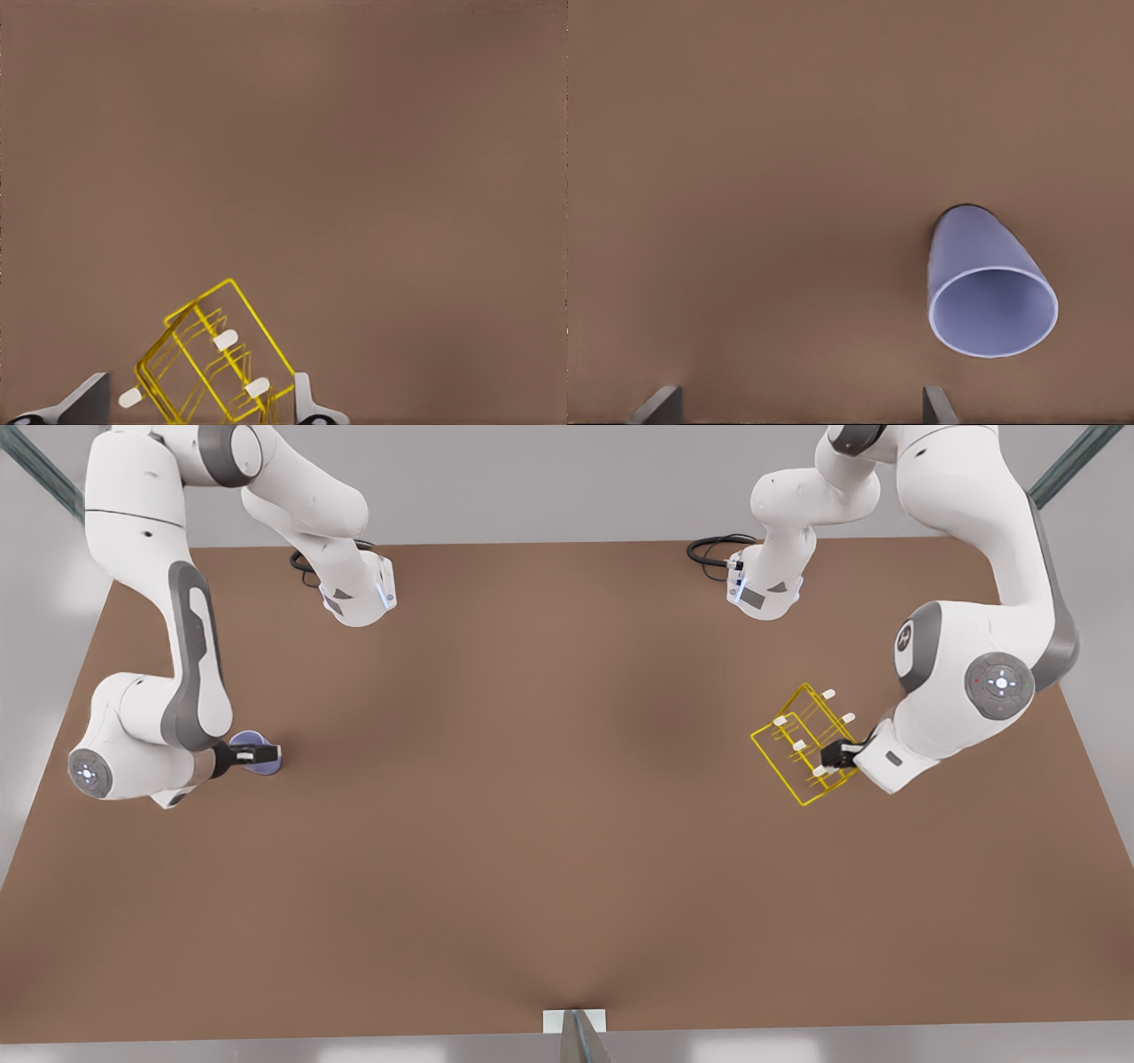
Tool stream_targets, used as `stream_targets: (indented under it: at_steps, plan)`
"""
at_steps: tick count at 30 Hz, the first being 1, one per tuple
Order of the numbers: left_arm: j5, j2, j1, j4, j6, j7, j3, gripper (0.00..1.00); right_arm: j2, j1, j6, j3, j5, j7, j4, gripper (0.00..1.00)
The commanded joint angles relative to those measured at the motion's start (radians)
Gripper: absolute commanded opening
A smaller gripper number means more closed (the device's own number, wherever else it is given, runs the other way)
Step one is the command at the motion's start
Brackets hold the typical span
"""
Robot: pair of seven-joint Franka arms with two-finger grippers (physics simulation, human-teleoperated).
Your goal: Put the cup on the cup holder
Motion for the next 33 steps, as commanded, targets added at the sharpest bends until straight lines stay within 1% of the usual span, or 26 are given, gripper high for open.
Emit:
stream_targets:
  at_steps: [1, 3, 7, 8, 11, 15, 23, 29, 30, 31, 32, 33]
  plan:
    - [0.002, -0.015, 0.0, 0.005, -0.029, -0.028, -0.003, 1.0, 0.003, -0.002, -0.074, 0.009, 0.001, -0.085, -0.021, 1.0]
    - [0.003, -0.016, 0.0, 0.006, -0.036, -0.016, 0.0, 1.0, 0.007, -0.002, -0.002, 0.017, -0.011, -0.085, -0.075, 1.0]
    - [0.045, -0.024, 0.0, 0.009, -0.036, -0.022, -0.003, 1.0, 0.0, -0.003, 0.105, 0.011, -0.106, -0.084, -0.147, 1.0]
    - [0.045, -0.046, -0.001, 0.009, -0.037, -0.025, -0.007, 1.0, -0.004, -0.005, 0.146, 0.008, -0.123, -0.084, -0.169, 1.0]
    - [0.039, -0.039, -0.001, 0.009, -0.036, -0.028, -0.009, 1.0, -0.013, -0.005, 0.237, 0.005, -0.168, -0.084, -0.209, 1.0]
    - [0.014, -0.035, -0.001, 0.024, -0.043, -0.03, -0.003, 1.0, -0.02, -0.005, 0.308, -0.003, -0.232, -0.085, -0.236, 1.0]
    - [0.019, -0.023, -0.001, 0.02, -0.039, -0.028, -0.011, 1.0, -0.024, -0.012, 0.433, -0.004, -0.224, -0.076, -0.308, 1.0]
    - [0.019, -0.021, -0.003, 0.017, -0.036, -0.03, -0.011, 1.0, -0.015, -0.014, 0.525, -0.026, -0.224, -0.076, -0.367, 1.0]
    - [0.019, -0.021, -0.003, 0.017, -0.037, -0.03, -0.011, 1.0, -0.016, -0.014, 0.532, -0.026, -0.224, -0.076, -0.365, 0.81]
    - [0.019, -0.021, -0.003, 0.015, -0.036, -0.03, -0.014, 1.0, -0.018, -0.014, 0.532, -0.029, -0.22, -0.076, -0.362, 0.52]
    - [0.019, -0.019, -0.004, 0.014, -0.034, -0.031, -0.014, 1.0, -0.018, -0.014, 0.532, -0.03, -0.218, -0.076, -0.36, 0.25]
    - [0.019, -0.019, -0.004, 0.014, -0.034, -0.032, -0.014, 1.0, -0.018, -0.015, 0.53, -0.04, -0.217, -0.076, -0.353, 0.21]
